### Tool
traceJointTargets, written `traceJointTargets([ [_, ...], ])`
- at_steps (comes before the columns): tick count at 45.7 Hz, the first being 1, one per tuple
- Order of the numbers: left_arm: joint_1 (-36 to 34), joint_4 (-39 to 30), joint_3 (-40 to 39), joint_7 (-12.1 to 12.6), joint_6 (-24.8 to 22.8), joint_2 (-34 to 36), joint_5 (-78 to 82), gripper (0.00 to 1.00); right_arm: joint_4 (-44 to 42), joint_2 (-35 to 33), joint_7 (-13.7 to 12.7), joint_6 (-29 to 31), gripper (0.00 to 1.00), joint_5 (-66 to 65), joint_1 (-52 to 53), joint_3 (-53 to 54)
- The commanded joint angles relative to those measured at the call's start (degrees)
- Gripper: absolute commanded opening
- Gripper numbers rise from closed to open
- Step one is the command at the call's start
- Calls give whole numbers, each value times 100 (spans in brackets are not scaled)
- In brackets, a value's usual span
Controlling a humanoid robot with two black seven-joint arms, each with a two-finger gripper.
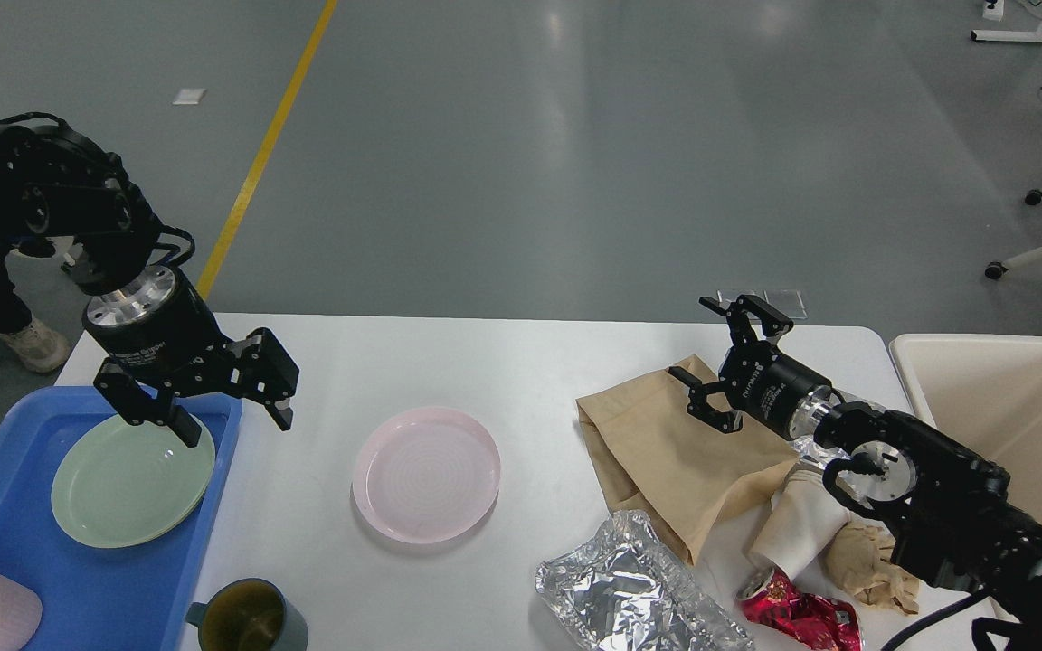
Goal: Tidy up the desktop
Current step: 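Move the left gripper down to the olive cup near the tray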
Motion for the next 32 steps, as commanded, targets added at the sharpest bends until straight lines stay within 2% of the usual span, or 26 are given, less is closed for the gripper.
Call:
traceJointTargets([
  [1, 106, 0, -180, -1, 0, -87, 1, 93, 0, 0, 0, 0, 100, 0, 0, 0],
  [18, 642, -273, -259, -72, 0, -78, -25, 93, 0, 0, 0, 0, 100, 0, 0, 0],
  [32, 660, -1063, -417, -2, 0, -139, -25, 93, 0, 0, 0, 0, 100, 0, 0, 0],
])
